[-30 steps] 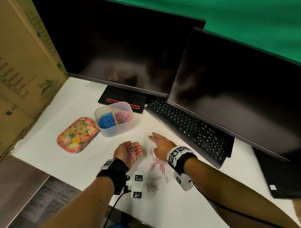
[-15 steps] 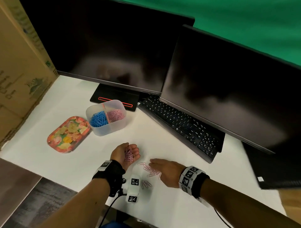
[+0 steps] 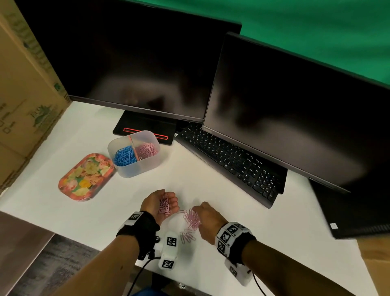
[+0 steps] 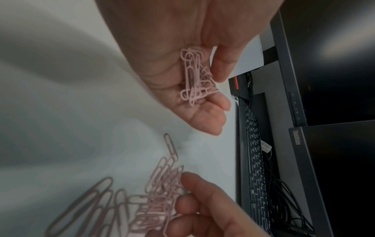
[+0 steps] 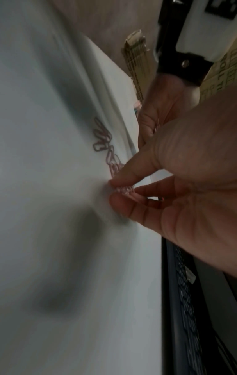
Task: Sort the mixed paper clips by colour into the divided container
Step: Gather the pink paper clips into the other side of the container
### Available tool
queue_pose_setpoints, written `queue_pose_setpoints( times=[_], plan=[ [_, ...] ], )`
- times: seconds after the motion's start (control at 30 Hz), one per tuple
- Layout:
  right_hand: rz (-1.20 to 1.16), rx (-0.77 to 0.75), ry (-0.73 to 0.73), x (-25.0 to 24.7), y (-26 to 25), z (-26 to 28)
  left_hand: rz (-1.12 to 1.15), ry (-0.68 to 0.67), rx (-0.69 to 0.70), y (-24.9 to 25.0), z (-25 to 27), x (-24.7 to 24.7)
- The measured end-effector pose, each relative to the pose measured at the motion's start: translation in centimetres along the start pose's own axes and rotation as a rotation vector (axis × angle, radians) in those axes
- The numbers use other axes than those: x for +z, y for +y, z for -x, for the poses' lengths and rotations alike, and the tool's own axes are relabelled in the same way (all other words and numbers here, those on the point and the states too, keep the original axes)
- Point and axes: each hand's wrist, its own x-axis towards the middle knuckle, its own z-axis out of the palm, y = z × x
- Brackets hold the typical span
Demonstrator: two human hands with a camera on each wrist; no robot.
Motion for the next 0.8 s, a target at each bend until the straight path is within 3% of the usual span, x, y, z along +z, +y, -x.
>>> queue_pose_setpoints(
  times=[0.13, 0.33, 0.47, 0.8],
  plan=[
    [-0.057, -0.069, 0.022, 0.2, 0.3, 0.5, 0.014, -0.011, 0.004, 0.4, 0.2, -0.6],
    [0.15, -0.102, 0.024, 1.7, -1.4, 1.1, 0.012, -0.025, -0.028, -0.2, 0.2, -0.7],
    [0.087, -0.123, 0.047, 1.9, -1.7, 0.5, 0.026, -0.021, -0.024, -0.5, 0.1, -0.5],
    [0.088, -0.008, 0.127, 0.2, -0.5, -1.8, 0.043, 0.016, -0.004, -0.7, -0.6, -0.5]
  ],
)
